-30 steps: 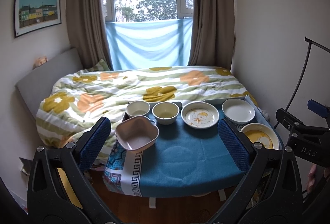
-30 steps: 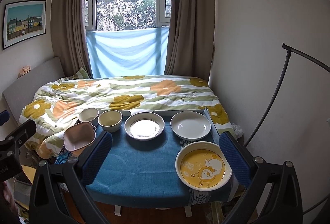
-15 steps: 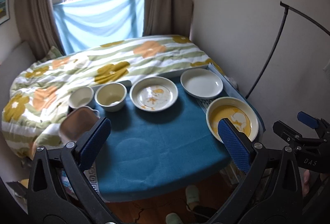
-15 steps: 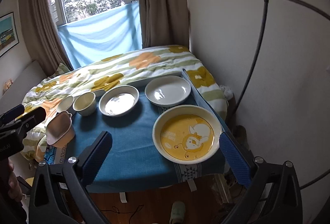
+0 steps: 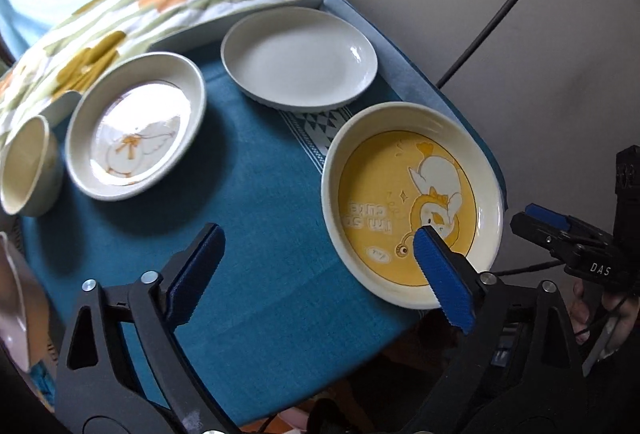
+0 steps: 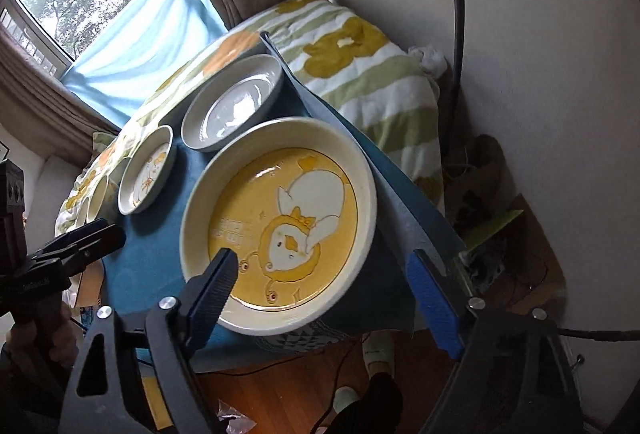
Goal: Organize plates and bowls
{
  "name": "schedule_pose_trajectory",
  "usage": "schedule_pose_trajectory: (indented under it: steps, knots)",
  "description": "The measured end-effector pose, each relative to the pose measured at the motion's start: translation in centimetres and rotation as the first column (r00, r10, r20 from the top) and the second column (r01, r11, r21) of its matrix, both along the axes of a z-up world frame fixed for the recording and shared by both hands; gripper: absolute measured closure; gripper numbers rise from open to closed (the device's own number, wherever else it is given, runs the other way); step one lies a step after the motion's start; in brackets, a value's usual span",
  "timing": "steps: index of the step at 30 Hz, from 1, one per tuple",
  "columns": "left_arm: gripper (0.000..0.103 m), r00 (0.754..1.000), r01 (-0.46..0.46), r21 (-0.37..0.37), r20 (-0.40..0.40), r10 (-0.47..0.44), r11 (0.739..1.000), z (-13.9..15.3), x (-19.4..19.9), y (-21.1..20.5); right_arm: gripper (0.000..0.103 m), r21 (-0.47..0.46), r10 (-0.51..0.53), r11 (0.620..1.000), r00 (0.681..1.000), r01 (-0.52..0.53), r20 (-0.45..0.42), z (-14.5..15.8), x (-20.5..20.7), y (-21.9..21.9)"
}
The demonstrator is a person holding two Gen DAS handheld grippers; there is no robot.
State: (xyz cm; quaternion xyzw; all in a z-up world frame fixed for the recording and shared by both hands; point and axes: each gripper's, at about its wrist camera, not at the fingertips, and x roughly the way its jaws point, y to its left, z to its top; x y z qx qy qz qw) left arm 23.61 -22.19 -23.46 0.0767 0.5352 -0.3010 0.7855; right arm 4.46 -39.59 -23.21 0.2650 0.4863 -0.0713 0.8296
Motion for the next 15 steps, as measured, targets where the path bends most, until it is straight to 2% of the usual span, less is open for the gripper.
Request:
schedule_pose_trajectory:
  steps: [5, 7, 9, 15]
  knots:
    - [0.029, 0.992, 0.067, 0.017, -0.108, -0.065, 0.998, -4.1, 1.8, -2.3, 0.046, 0.065, 0.018, 0.998, 0.999, -0.015, -0.049, -2.8, 1.4, -1.7]
    - [0.038, 0.987, 0.079, 0.016, -0.143, -0.076, 0.997, -4.9, 2.3, -2.7, 0.055, 0.091, 0.025, 0.996, 0.999, -0.021, -0.045, -3.2, 1.8, -2.2]
    - [0.043, 0.983, 0.085, 0.020, -0.164, -0.080, 0.996, -5.4, 2.7, -3.1, 0.069, 0.098, 0.041, 0.994, 0.998, -0.037, -0.045, -3.4, 2.4, -2.5]
    - [0.067, 0.973, 0.113, 0.016, -0.206, -0.108, 0.993, -7.0, 3.6, -4.1, 0.083, 0.097, 0.085, 0.992, 0.995, -0.080, -0.047, -3.9, 3.5, -2.8]
